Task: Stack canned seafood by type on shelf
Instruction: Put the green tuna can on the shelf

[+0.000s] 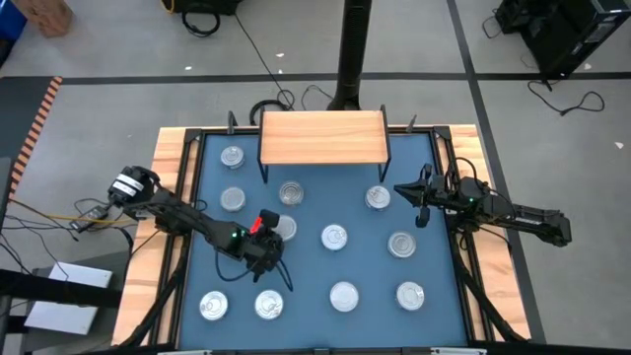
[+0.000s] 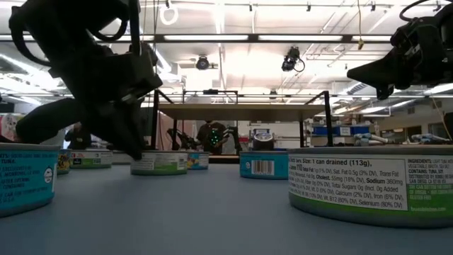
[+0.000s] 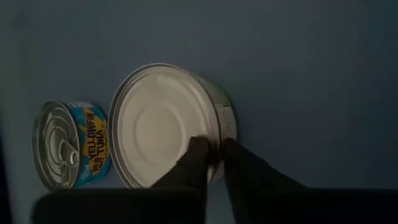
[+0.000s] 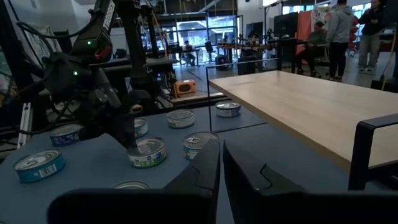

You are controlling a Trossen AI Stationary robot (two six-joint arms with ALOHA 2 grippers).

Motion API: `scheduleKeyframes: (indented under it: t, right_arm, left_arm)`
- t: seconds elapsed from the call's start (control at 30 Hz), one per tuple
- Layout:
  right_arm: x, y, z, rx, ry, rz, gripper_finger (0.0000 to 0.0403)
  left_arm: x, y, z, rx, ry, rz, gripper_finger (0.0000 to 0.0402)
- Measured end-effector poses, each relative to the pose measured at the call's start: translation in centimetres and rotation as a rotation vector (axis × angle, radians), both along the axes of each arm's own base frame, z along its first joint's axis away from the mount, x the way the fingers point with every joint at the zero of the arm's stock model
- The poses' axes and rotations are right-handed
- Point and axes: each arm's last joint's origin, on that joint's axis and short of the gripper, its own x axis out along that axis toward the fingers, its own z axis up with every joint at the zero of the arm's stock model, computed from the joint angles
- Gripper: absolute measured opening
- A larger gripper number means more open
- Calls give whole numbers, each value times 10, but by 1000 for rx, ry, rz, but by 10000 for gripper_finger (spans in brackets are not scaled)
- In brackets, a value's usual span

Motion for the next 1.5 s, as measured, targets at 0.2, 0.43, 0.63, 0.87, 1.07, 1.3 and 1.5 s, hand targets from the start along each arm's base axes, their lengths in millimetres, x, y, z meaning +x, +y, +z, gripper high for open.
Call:
scheduleKeyframes:
  t: [0.2,0.43,0.63,0.87,1.07,1.3,1.5]
  right_arm:
    - [0,0,0,0,0,0,32]
    - [0,0,0,0,-1,0,32]
    - [0,0,0,0,0,0,32]
    - [0,0,0,0,0,0,32]
    - [0,0,0,0,-1,0,32]
    - [0,0,0,0,0,0,32]
    - [0,0,0,0,-1,0,32]
  left_arm:
    - [2,-1,4,-17,1,-3,8]
    - [17,-7,28,-79,2,-34,3]
    - [30,-6,53,-164,10,-27,1]
    - [46,2,75,-490,29,15,1]
    - [54,28,78,-768,65,90,0]
    - [58,57,76,-1006,88,98,0]
    - [53,73,61,-1070,112,152,0]
